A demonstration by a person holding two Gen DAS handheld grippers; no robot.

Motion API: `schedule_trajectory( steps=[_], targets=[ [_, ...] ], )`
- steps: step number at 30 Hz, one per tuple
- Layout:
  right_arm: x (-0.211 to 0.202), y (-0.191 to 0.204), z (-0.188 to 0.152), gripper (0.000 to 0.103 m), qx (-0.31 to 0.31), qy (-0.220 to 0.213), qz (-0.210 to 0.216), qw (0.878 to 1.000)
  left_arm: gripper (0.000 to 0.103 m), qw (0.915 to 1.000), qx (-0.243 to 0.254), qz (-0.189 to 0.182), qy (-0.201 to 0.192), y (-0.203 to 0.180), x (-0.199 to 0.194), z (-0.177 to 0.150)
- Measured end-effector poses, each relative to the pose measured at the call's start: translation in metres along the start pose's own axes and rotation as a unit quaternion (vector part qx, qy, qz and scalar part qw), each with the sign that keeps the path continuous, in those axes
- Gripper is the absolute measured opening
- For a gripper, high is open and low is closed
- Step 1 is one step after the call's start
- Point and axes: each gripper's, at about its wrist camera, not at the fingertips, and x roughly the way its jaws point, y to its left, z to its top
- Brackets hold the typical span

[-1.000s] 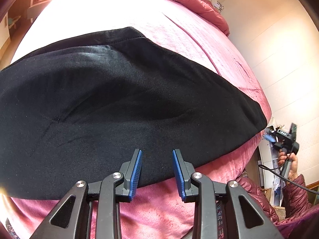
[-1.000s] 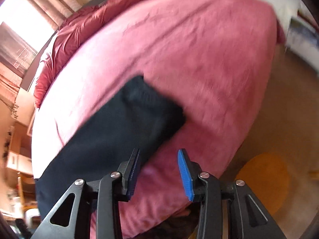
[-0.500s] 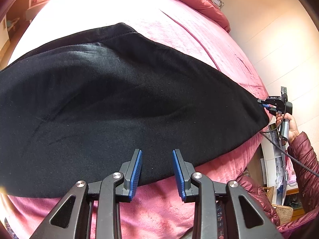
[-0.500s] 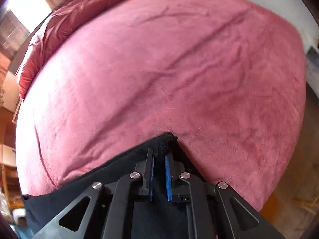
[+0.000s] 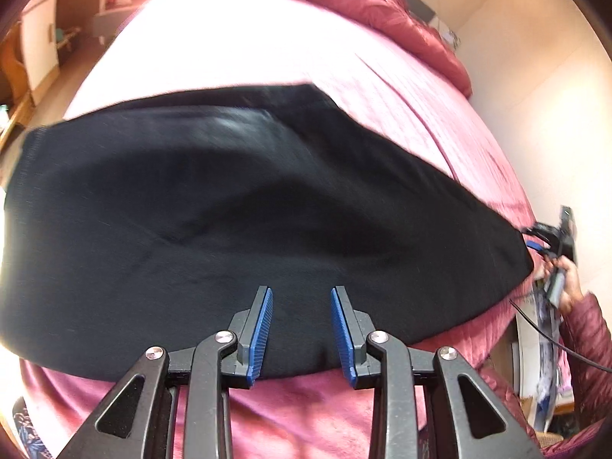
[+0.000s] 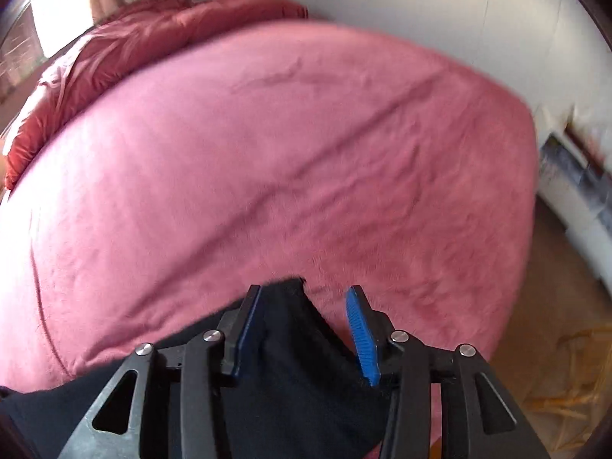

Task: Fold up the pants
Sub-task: 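Grasp the folded trouser edge with the right tool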

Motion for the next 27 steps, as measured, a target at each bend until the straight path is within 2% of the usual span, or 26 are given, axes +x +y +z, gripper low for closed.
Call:
schedule_trajectory(
  steps=[1, 3, 6, 8, 10, 13, 15, 17, 19, 24, 27],
  targets=[
    [-0.012, 0.012, 0.000, 0.047, -0.012, -0.010, 0.019, 1.000, 0.034, 0.9999, -0.004, 0.002, -0.012, 0.004, -0.004, 0.001],
    [-0.028, 0.045, -0.002, 0.047, -0.050, -0.003, 0.083, 0.995, 0.034, 0.9995, -0.010, 0.008, -0.031, 0.012, -0.010, 0.002],
    [-0.047, 0.122, -0.025, 0.047, -0.133, 0.025, 0.191, 0.972, 0.035, 0.9991, -0.018, 0.014, -0.036, 0.023, -0.013, 0.004],
    [-0.056, 0.180, -0.046, 0.040, -0.183, 0.053, 0.259, 0.947, 0.035, 0.9991, -0.016, 0.013, -0.037, 0.027, -0.015, 0.003],
    [-0.063, 0.239, -0.067, 0.033, -0.223, 0.083, 0.322, 0.917, 0.035, 0.9990, -0.009, 0.015, -0.041, 0.025, -0.016, 0.001],
    [-0.076, 0.321, -0.096, 0.033, -0.271, 0.124, 0.395, 0.869, 0.035, 0.9987, 0.004, 0.018, -0.047, 0.021, -0.019, 0.002],
    [-0.080, 0.365, -0.112, 0.033, -0.290, 0.150, 0.431, 0.841, 0.035, 0.9985, 0.011, 0.018, -0.050, 0.021, -0.020, 0.004],
    [-0.076, 0.405, -0.125, 0.033, -0.303, 0.181, 0.452, 0.819, 0.035, 0.9983, 0.019, 0.020, -0.052, 0.023, -0.019, 0.009],
    [-0.073, 0.437, -0.136, 0.033, -0.316, 0.203, 0.460, 0.805, 0.035, 0.9981, 0.027, 0.021, -0.052, 0.023, -0.017, 0.012],
    [-0.047, 0.485, -0.156, 0.034, -0.361, 0.237, 0.425, 0.796, 0.035, 0.9984, 0.018, 0.017, -0.052, 0.035, -0.013, 0.020],
    [-0.042, 0.501, -0.162, 0.031, -0.379, 0.245, 0.423, 0.786, 0.035, 0.9983, 0.012, 0.013, -0.056, 0.040, -0.015, 0.021]
  ],
)
